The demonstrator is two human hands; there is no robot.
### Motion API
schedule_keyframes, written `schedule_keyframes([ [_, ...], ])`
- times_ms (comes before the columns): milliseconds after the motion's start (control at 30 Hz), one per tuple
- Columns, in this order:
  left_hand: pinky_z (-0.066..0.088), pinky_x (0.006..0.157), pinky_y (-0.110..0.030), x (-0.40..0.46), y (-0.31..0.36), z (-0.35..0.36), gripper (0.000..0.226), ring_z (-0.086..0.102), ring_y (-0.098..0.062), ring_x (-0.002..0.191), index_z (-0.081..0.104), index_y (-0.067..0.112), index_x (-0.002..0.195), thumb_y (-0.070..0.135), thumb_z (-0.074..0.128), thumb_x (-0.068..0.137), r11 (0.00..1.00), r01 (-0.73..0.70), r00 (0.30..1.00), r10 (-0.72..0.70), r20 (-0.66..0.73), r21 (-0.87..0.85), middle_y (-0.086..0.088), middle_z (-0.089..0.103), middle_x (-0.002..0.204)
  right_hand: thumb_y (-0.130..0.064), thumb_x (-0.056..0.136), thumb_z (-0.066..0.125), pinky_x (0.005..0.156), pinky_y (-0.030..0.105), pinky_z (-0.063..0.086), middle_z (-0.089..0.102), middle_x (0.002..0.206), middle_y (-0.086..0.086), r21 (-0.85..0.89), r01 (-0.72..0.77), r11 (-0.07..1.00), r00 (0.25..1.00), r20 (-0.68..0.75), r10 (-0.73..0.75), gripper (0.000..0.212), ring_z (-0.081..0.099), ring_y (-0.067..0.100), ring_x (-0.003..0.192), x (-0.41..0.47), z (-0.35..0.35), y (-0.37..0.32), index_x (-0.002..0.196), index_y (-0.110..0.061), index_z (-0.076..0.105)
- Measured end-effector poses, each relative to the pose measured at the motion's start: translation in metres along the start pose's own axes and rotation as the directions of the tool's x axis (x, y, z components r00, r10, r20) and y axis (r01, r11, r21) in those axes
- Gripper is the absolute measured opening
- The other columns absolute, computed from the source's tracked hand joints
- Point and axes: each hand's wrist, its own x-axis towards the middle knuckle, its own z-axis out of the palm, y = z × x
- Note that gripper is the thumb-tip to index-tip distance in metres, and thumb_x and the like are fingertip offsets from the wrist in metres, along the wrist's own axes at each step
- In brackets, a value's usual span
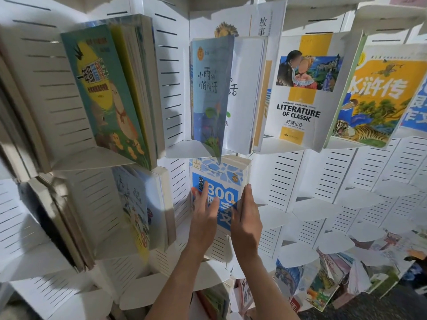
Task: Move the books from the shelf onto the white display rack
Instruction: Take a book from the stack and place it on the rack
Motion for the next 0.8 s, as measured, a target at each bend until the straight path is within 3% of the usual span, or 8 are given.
schedule_keyframes([
  [67, 0.058, 0.065, -0.057, 0.002, -0.008, 0.007, 0.070, 0.044, -0.061, 0.125, 0.044, 0.007, 0.109, 0.002, 0.092, 0.059, 0.986, -0.094, 0.995, 0.089, 0.043, 0.136, -0.034, 0.050, 0.139, -0.033, 0.102, 0.043, 0.091, 0.038, 0.058, 0.052, 0.145, -0.008, 0.029, 0.033, 0.999, 0.999, -0.036, -0.032, 0.058, 0.059, 0.013, 0.122, -0.002, 0.003, 0.000, 0.147, -0.060, 0.016],
  [167, 0.057, 0.061, -0.056, 0.006, -0.009, 0.007, 0.071, 0.044, -0.062, 0.123, 0.043, 0.010, 0.106, 0.001, 0.094, 0.056, 0.972, -0.117, 0.993, 0.112, 0.037, 0.204, -0.034, 0.051, 0.138, -0.053, 0.102, 0.033, 0.080, 0.039, 0.062, 0.055, 0.143, -0.001, -0.007, 0.152, 0.988, 0.984, -0.092, -0.152, 0.051, 0.064, 0.021, 0.117, -0.003, 0.004, 0.007, 0.149, -0.056, 0.015],
  [300, 0.057, 0.061, -0.055, 0.005, -0.011, 0.008, 0.073, 0.045, -0.062, 0.121, 0.044, 0.007, 0.110, 0.002, 0.093, 0.057, 0.962, -0.168, 0.986, 0.169, 0.011, 0.214, -0.035, 0.052, 0.136, -0.067, 0.099, 0.025, 0.079, 0.046, 0.062, 0.052, 0.147, 0.000, 0.002, 0.169, 0.986, 0.983, -0.068, -0.169, 0.055, 0.062, 0.025, 0.121, -0.001, 0.002, 0.010, 0.150, -0.051, 0.015],
  [433, 0.054, 0.080, -0.054, 0.002, -0.013, 0.010, 0.060, 0.046, -0.058, 0.123, 0.044, 0.001, 0.121, 0.007, 0.079, 0.073, 0.945, -0.259, 0.962, 0.271, -0.033, 0.200, -0.040, 0.051, 0.133, -0.047, 0.096, 0.042, 0.101, 0.048, 0.052, 0.037, 0.150, -0.032, 0.033, 0.053, 0.998, 0.997, 0.061, -0.055, 0.055, 0.047, 0.011, 0.135, 0.003, -0.007, 0.011, 0.144, -0.065, 0.019],
  [500, 0.058, 0.079, -0.049, -0.002, -0.010, 0.013, 0.048, 0.053, -0.052, 0.123, 0.044, 0.002, 0.121, 0.012, 0.068, 0.081, 0.936, -0.284, 0.954, 0.297, -0.030, 0.208, -0.037, 0.050, 0.136, -0.037, 0.096, 0.046, 0.103, 0.048, 0.049, 0.035, 0.138, -0.048, 0.047, 0.024, 0.999, 0.996, 0.081, -0.028, 0.055, 0.047, 0.011, 0.131, -0.002, -0.011, 0.013, 0.145, -0.056, 0.030],
  [567, 0.061, 0.077, -0.050, -0.005, -0.004, 0.014, 0.042, 0.054, -0.052, 0.122, 0.045, 0.004, 0.117, 0.013, 0.065, 0.082, 0.934, -0.275, 0.959, 0.283, -0.002, 0.229, -0.035, 0.050, 0.139, -0.028, 0.098, 0.048, 0.095, 0.048, 0.054, 0.048, 0.136, -0.037, 0.052, 0.076, 0.996, 0.997, 0.020, -0.077, 0.050, 0.056, 0.018, 0.120, -0.011, -0.009, 0.021, 0.147, -0.036, 0.041],
  [667, 0.062, 0.069, -0.050, -0.005, 0.001, 0.014, 0.041, 0.055, -0.053, 0.120, 0.046, 0.005, 0.115, 0.011, 0.065, 0.080, 0.937, -0.248, 0.968, 0.251, 0.020, 0.247, -0.033, 0.052, 0.138, -0.023, 0.101, 0.050, 0.076, 0.046, 0.062, 0.059, 0.139, 0.003, -0.114, 0.185, 0.976, 0.982, 0.001, -0.187, 0.048, 0.066, 0.028, 0.106, -0.018, -0.007, 0.037, 0.148, -0.012, 0.044],
  [800, 0.062, 0.058, -0.043, -0.008, 0.004, 0.006, 0.056, 0.063, -0.050, 0.112, 0.058, 0.000, 0.110, 0.002, 0.088, 0.063, 0.937, -0.206, 0.978, 0.190, 0.083, 0.283, -0.030, 0.059, 0.130, -0.042, 0.103, 0.044, 0.067, 0.039, 0.063, 0.062, 0.135, 0.004, -0.127, 0.180, 0.975, 0.983, 0.056, -0.175, 0.052, 0.070, 0.025, 0.097, -0.013, -0.015, 0.031, 0.147, -0.014, 0.045],
])
